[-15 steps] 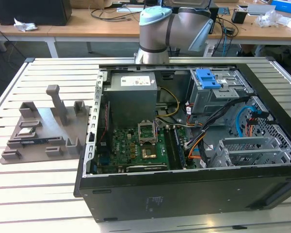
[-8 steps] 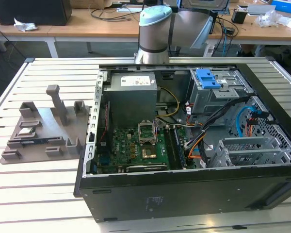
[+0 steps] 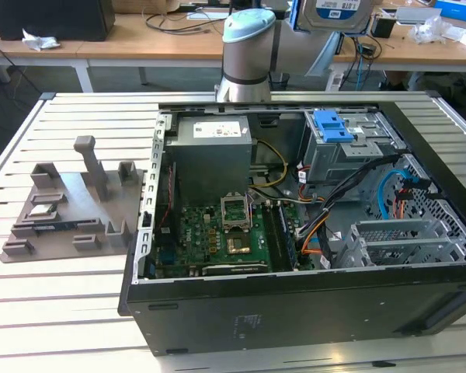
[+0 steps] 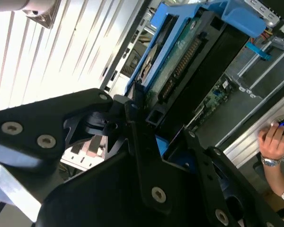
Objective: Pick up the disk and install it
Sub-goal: 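Pick up the disk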
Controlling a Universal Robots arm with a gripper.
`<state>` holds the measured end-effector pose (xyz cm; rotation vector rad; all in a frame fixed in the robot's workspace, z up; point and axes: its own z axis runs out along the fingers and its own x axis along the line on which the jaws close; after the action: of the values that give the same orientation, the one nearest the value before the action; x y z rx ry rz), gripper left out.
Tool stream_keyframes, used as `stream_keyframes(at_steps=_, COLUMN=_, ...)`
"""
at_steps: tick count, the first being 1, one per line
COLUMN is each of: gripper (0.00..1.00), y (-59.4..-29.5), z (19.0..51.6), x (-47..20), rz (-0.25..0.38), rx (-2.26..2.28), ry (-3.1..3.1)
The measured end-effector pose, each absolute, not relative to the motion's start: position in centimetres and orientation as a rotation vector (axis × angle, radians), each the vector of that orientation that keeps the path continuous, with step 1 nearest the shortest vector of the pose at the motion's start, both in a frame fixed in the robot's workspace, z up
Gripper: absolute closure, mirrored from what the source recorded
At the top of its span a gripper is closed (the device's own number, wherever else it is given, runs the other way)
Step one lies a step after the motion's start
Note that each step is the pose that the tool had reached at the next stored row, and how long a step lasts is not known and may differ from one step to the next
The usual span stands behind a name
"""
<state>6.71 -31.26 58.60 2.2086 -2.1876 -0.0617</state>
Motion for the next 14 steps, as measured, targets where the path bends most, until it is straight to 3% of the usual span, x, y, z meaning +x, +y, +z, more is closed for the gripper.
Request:
stream_keyframes(at_steps=3, gripper=0.63, y=-32.5, z=58.2, x=6.7, rz=-0.074, rx=2.214, ry=-2.193)
stream_keyframes(at_steps=6, gripper=0.63, y=-33.5, z=58.0, x=6.7, rz=-0.136, rx=2.239, ry=-2.221)
stream_keyframes(at_steps=14, gripper=0.63, y=-33.6, z=57.0, x=6.7, rz=-0.125, rx=2.151, ry=-2.302)
